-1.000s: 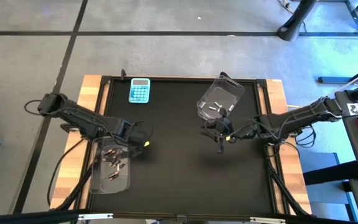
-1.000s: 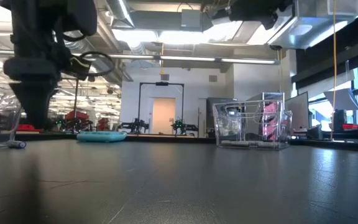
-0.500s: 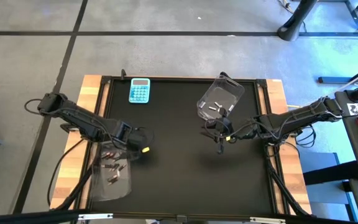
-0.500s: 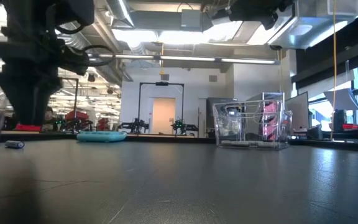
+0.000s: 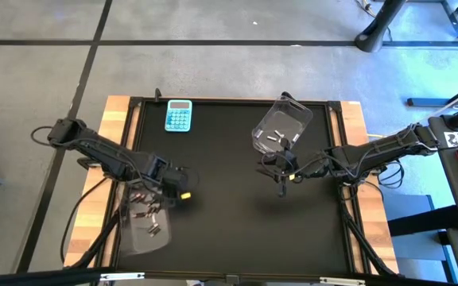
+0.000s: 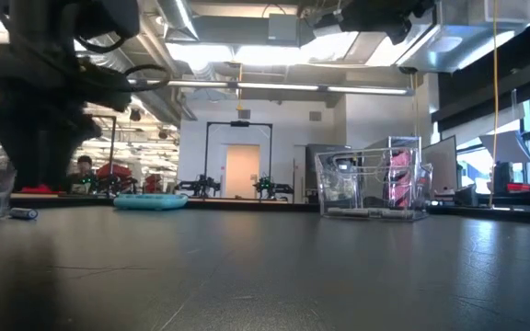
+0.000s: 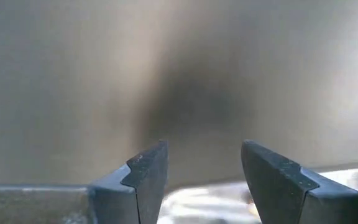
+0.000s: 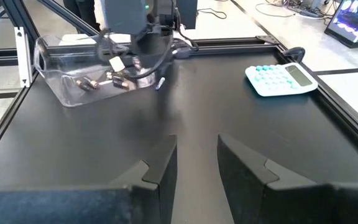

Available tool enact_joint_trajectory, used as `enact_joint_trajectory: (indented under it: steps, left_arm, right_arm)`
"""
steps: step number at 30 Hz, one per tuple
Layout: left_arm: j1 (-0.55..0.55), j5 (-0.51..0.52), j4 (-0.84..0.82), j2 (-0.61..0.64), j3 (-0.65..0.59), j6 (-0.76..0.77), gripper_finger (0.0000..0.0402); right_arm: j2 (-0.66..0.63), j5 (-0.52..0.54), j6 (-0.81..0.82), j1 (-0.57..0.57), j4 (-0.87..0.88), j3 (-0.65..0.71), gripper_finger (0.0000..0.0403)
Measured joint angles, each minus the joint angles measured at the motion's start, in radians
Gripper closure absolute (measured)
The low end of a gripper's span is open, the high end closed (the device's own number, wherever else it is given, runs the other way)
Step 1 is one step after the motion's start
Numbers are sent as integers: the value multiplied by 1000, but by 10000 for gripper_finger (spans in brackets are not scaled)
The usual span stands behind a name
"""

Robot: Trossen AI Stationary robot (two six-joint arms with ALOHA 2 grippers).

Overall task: Sort batteries
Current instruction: Put the white battery into the top transparent bin

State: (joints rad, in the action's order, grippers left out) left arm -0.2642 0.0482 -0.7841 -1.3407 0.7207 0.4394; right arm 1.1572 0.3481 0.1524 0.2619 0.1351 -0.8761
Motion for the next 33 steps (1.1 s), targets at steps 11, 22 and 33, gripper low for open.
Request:
enact_joint_trajectory:
  steps: [11, 22, 33]
  left_arm:
    - [-124, -44, -23, -2, 162, 50, 209]
    - [57, 164, -259, -10, 108, -100, 209]
    - [198, -14, -149, -10, 18, -301, 178]
  right_arm:
    - [0, 0, -1, 0, -3, 0, 288]
    - [0, 0, -1, 0, -4, 0, 288]
    - [0, 0, -1, 0, 3, 0, 288]
